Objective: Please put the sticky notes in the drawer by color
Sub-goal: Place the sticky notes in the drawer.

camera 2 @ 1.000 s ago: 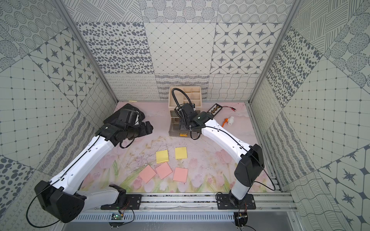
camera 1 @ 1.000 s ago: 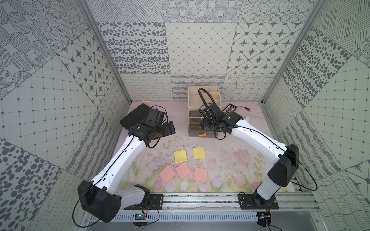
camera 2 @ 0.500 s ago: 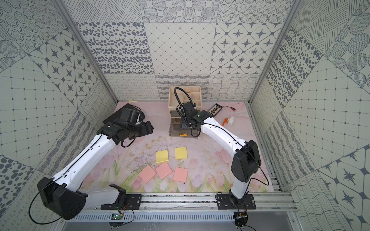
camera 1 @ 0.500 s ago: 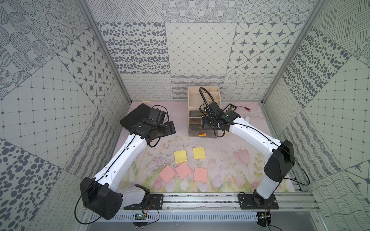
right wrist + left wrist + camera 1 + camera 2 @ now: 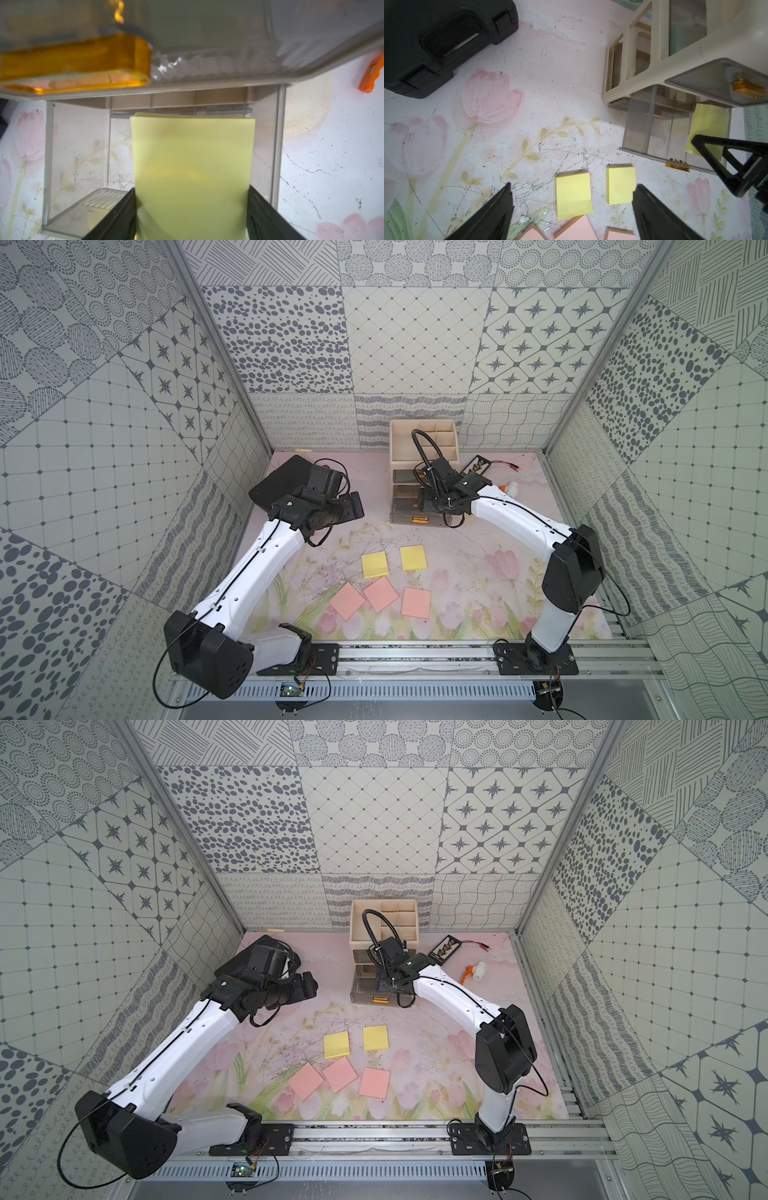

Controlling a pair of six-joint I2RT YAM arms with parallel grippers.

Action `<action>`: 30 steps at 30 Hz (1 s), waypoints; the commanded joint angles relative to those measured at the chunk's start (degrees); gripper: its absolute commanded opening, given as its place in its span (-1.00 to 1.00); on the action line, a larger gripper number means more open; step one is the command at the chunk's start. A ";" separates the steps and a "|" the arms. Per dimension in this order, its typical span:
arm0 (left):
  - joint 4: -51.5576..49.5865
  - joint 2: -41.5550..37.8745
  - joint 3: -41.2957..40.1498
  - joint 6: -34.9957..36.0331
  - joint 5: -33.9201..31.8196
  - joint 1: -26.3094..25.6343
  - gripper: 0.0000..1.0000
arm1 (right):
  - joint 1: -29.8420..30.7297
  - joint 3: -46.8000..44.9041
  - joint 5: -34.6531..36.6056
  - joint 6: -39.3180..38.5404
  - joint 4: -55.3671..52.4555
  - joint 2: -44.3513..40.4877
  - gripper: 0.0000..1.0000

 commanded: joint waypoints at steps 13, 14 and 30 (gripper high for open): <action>-0.85 -1.66 0.25 0.08 -0.67 0.11 0.84 | -0.36 5.26 2.89 -2.60 -0.73 -2.27 0.80; -0.79 -1.74 0.20 0.08 -0.71 0.13 0.84 | -0.37 5.89 3.02 -2.68 -1.37 -2.66 0.81; -0.60 -0.24 1.47 0.16 0.56 0.11 0.84 | 10.63 -6.58 7.77 6.50 -8.16 -19.17 0.88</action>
